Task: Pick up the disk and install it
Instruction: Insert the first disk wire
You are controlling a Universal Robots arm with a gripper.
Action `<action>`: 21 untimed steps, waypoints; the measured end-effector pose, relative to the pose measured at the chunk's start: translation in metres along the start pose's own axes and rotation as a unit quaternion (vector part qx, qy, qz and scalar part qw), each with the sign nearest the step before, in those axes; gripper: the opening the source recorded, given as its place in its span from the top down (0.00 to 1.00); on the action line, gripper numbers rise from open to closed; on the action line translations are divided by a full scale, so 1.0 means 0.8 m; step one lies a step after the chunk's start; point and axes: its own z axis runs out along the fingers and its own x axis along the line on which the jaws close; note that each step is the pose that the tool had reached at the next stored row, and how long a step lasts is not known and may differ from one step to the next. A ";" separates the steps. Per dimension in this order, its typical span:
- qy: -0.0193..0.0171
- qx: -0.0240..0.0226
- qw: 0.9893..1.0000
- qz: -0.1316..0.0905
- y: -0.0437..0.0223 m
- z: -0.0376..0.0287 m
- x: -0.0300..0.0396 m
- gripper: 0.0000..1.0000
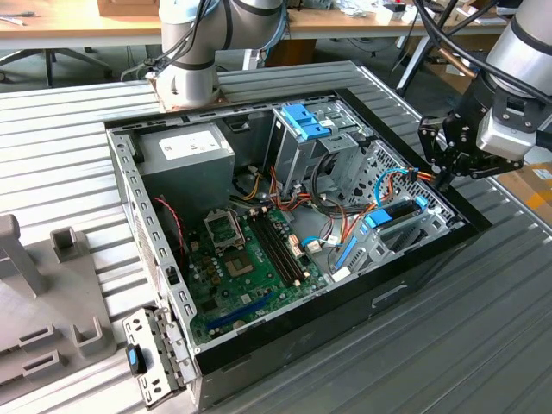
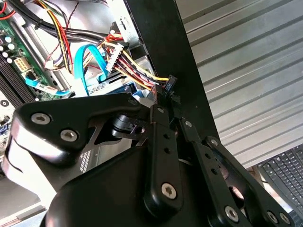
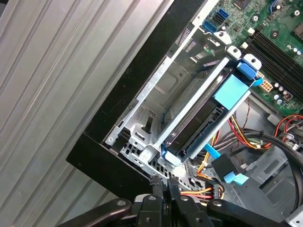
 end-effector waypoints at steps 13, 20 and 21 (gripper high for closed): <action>0.001 0.000 1.000 0.005 -0.0008 -0.0084 -0.0012 0.84; 0.001 -0.001 1.000 0.008 -0.0007 -0.0101 -0.0014 0.84; 0.001 -0.001 1.000 0.008 -0.0007 -0.0101 -0.0014 0.84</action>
